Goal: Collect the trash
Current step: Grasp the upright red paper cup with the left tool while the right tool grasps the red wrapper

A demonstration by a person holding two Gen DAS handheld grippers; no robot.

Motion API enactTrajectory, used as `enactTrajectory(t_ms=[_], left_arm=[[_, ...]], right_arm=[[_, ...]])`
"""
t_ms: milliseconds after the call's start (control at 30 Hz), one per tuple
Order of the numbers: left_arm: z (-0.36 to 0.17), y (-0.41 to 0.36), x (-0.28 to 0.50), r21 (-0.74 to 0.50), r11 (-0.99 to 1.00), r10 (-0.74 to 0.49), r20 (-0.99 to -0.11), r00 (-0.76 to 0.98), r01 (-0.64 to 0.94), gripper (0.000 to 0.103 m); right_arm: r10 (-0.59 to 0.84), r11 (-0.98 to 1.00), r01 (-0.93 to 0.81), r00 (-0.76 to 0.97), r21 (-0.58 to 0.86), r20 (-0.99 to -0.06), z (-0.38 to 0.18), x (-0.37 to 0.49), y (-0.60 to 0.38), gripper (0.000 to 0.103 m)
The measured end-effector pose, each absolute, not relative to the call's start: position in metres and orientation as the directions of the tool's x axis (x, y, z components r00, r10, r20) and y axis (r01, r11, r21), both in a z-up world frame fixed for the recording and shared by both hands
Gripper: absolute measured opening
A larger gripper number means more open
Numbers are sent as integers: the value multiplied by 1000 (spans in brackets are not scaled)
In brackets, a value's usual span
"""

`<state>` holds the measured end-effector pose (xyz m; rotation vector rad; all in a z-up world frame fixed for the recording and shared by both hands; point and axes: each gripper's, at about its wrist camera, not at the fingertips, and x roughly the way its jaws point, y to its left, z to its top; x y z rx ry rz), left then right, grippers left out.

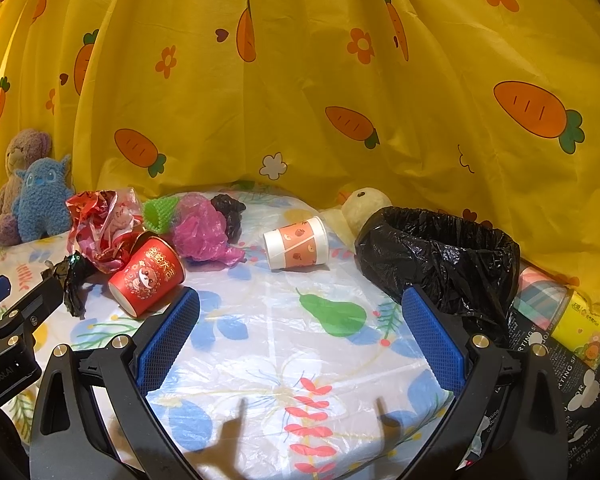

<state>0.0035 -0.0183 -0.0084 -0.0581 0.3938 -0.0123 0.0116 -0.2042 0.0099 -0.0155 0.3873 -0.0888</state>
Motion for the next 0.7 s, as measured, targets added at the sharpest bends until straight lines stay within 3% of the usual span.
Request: enactTrajectory(t_ms=[400,700], left_arm=[[-8,3,14,-98,994,11,-387,922,-53,94],[-5,50,22,-121,977,118,-389,914,-177,94]], right_arm=[[-58,998,52,919,-26,-390,2,27,-202,98],[120,992,-124,904,18,-410,1,54,-160,98]])
